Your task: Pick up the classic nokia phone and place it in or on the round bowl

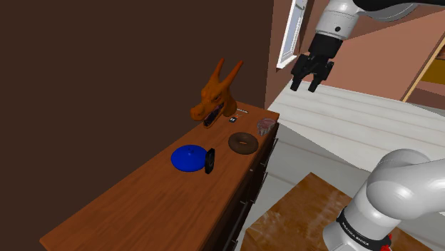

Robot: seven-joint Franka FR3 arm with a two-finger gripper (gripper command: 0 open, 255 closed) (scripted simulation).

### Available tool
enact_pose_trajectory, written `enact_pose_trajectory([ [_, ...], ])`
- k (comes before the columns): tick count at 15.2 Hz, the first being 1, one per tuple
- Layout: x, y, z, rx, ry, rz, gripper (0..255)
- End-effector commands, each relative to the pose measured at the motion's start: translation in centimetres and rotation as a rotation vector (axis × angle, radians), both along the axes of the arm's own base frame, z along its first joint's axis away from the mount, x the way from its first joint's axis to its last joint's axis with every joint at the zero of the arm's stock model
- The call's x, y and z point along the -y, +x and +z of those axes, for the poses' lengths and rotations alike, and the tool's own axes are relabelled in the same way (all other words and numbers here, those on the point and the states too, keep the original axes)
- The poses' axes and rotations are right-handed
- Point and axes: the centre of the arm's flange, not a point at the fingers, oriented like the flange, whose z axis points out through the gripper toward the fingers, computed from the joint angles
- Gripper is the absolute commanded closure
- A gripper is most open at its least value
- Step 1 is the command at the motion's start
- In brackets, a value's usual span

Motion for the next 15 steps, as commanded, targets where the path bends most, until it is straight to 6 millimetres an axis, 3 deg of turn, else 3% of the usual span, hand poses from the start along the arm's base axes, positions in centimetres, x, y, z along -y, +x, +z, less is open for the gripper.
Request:
enact_pose_trajectory([
  [1,0.0,0.0,0.0,0.000,0.000,0.000,0],
  [15,-12.7,8.7,-11.4,-0.042,-0.041,-0.018,0],
])
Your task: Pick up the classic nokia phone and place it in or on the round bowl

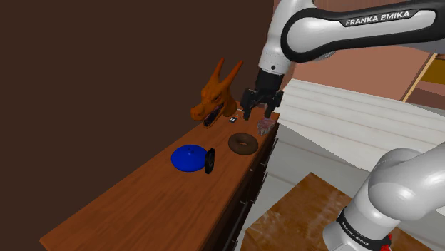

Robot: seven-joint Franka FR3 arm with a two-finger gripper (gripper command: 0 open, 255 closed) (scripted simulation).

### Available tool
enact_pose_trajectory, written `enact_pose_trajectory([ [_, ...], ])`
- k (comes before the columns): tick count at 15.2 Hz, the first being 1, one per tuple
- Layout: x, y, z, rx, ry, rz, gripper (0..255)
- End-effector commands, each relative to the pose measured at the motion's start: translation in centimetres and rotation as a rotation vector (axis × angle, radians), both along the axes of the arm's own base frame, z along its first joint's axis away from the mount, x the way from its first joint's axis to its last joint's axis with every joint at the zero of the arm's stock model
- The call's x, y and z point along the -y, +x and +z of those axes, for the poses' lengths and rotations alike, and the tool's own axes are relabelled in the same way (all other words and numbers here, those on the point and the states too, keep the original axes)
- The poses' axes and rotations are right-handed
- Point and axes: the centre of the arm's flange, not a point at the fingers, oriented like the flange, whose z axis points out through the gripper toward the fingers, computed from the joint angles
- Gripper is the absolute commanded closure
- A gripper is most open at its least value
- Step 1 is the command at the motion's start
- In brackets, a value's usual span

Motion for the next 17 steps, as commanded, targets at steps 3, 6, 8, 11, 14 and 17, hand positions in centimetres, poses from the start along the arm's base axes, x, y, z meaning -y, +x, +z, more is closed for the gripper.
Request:
enact_pose_trajectory([
  [3,-3.3,2.6,-3.5,-0.012,-0.011,-0.006,0],
  [6,-5.9,4.4,-6.1,-0.021,-0.020,-0.010,0],
  [8,-7.6,5.6,-7.8,-0.027,-0.026,-0.013,0],
  [11,-10.1,7.4,-10.5,-0.036,-0.035,-0.016,0],
  [14,-12.7,9.2,-13.2,-0.044,-0.044,-0.020,0],
  [17,-13.0,9.4,-14.5,-0.046,-0.045,-0.021,0],
])
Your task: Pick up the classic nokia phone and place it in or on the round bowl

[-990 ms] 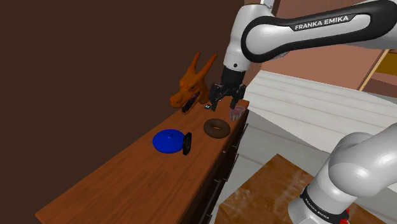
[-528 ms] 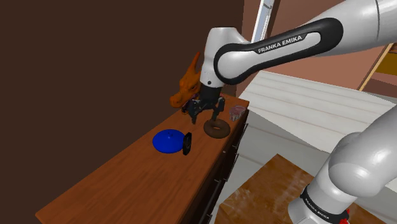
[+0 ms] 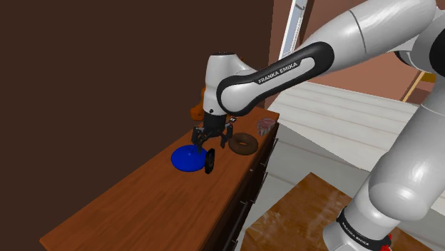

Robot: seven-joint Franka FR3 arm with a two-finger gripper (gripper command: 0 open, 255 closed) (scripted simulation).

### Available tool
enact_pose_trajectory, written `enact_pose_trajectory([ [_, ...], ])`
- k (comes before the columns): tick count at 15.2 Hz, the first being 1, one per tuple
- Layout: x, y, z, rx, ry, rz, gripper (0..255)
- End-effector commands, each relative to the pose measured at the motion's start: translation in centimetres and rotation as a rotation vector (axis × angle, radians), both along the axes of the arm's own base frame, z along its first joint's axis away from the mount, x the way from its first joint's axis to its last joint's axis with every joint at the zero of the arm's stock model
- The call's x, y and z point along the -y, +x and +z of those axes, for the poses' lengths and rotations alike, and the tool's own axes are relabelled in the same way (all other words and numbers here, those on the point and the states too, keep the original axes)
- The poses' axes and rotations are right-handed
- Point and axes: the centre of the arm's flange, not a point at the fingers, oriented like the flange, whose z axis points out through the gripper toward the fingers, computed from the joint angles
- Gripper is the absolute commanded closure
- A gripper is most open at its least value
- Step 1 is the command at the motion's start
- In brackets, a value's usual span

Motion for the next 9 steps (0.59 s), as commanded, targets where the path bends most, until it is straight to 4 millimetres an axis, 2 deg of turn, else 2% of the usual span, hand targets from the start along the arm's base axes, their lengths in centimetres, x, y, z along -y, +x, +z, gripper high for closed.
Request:
enact_pose_trajectory([
  [1,-0.3,0.2,-1.0,0.000,0.000,0.000,0],
  [5,-0.4,0.2,-3.4,0.000,0.000,0.000,0],
  [9,-0.4,0.2,-3.4,0.000,0.000,0.000,0],
])
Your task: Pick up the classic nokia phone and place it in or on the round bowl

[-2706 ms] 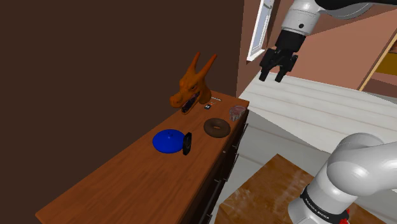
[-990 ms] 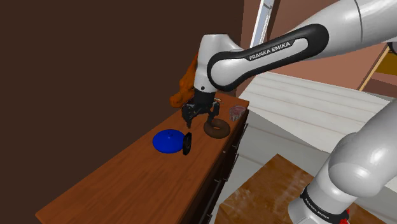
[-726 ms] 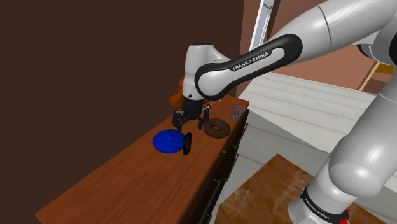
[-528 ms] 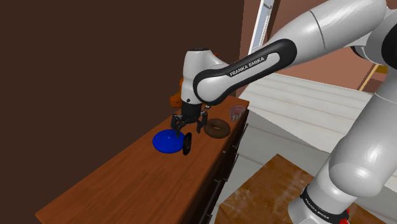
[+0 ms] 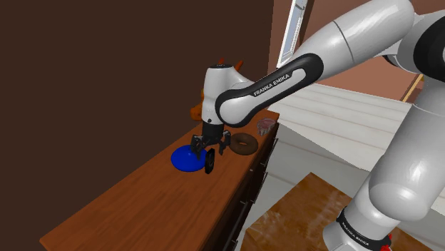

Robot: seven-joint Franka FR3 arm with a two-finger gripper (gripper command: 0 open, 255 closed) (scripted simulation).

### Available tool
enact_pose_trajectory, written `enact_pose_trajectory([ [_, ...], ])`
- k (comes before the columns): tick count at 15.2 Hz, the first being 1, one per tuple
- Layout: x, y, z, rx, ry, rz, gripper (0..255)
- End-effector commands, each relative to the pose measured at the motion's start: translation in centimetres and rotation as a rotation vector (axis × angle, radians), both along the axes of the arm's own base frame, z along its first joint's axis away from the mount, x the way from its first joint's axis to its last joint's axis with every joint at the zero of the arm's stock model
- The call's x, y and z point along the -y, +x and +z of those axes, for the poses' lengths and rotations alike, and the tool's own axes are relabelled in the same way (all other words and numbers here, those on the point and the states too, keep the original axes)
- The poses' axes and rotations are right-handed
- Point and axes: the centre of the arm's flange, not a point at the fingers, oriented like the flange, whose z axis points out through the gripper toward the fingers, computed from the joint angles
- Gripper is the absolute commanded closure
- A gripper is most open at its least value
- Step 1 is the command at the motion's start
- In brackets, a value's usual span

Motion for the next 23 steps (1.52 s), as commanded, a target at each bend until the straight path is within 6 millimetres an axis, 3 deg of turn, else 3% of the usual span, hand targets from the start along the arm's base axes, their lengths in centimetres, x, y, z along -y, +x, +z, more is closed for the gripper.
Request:
enact_pose_trajectory([
  [1,0.0,0.0,0.0,0.000,0.000,0.000,0],
  [4,0.0,0.0,0.0,0.000,0.000,0.000,0],
  [5,0.0,0.0,0.0,0.000,0.000,0.000,255],
  [14,0.0,0.0,0.0,0.000,0.000,0.000,255],
  [23,0.0,0.0,4.7,0.000,0.000,0.000,255],
])
